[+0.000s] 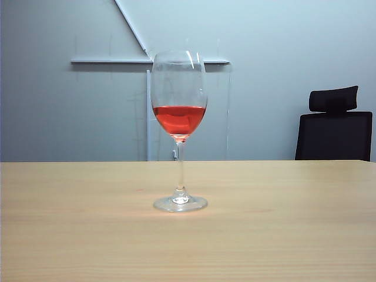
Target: Gently pick up the goblet, rotate it counterclockwise for two full turns (viewing from above), and then place it back on the table.
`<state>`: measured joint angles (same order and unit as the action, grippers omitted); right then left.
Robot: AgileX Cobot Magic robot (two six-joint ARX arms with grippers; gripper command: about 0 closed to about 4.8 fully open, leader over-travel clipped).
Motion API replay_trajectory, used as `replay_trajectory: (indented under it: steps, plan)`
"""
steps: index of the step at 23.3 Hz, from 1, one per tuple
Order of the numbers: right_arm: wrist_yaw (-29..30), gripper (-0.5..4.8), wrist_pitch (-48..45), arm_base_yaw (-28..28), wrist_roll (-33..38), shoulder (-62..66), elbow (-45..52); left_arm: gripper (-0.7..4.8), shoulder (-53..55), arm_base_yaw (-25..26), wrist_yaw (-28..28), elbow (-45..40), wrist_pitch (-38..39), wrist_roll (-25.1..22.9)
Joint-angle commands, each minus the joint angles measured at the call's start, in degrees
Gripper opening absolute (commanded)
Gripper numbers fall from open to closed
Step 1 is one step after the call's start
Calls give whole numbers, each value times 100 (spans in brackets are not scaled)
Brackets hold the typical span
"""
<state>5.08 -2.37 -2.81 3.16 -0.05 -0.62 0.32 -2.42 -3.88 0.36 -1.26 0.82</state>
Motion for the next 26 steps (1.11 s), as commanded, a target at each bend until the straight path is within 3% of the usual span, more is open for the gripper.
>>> replay_trajectory:
  steps: [1,26]
  plan:
    - [-9,-7,-221,275,0,2,59,-5,2,-7,7,15,-52,-37]
    - [-44,-7,-247,387,-22,2,57,-5,2,-7,7,15,-52,-37]
